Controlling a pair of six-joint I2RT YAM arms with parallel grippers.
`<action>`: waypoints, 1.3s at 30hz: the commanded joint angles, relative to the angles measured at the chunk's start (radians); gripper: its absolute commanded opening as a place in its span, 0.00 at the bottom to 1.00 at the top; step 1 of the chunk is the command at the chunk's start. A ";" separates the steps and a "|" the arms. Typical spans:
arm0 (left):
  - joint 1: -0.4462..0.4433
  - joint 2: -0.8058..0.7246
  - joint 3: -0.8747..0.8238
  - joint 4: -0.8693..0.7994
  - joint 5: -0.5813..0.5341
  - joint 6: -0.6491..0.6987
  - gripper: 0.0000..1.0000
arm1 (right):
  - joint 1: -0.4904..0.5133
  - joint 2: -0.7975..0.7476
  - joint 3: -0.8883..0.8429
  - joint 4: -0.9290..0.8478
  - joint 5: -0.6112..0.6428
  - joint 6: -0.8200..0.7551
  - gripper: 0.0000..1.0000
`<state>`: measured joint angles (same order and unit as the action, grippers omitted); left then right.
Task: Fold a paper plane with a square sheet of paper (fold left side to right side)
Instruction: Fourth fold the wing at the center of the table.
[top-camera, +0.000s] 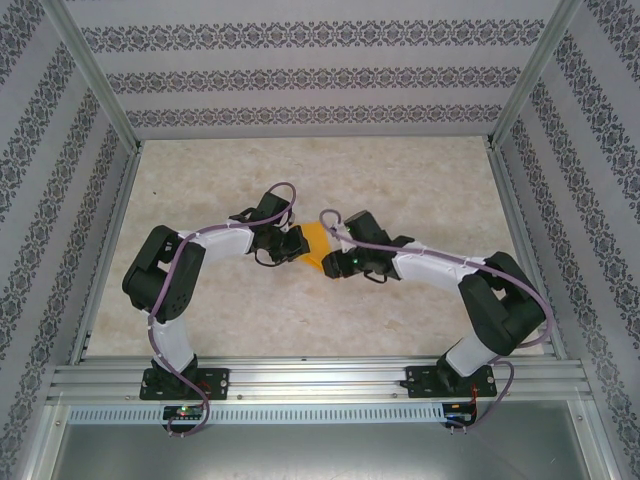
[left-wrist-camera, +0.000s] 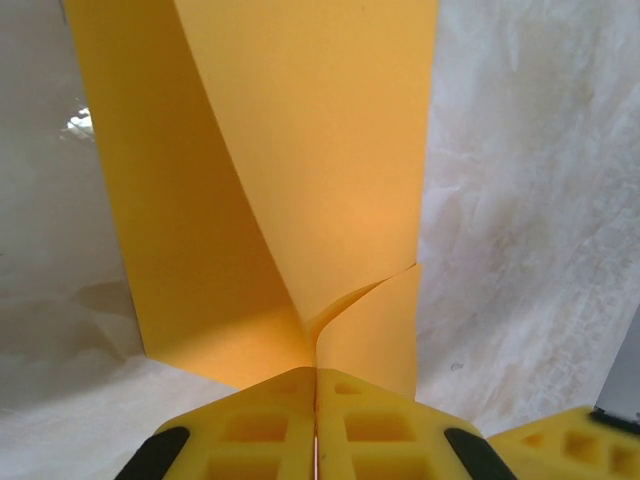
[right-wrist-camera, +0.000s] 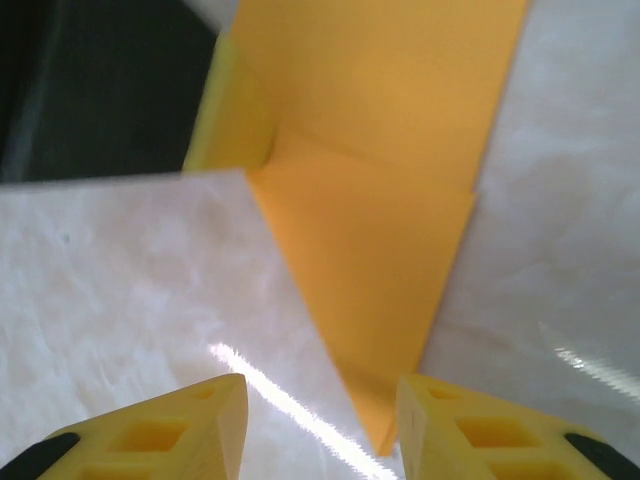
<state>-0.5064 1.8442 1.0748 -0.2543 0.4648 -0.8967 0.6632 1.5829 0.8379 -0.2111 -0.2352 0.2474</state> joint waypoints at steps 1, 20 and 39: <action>-0.011 -0.031 0.023 0.000 0.002 -0.014 0.09 | 0.033 0.016 -0.008 0.080 0.130 -0.056 0.45; -0.011 -0.037 0.039 -0.017 0.007 -0.028 0.10 | 0.099 0.142 0.056 0.078 0.204 -0.115 0.45; -0.012 -0.041 0.063 -0.046 -0.001 -0.019 0.13 | 0.100 0.149 0.056 0.076 0.221 -0.114 0.33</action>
<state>-0.5064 1.8420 1.1072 -0.2768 0.4656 -0.9115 0.7528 1.7309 0.8753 -0.1520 -0.0269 0.1532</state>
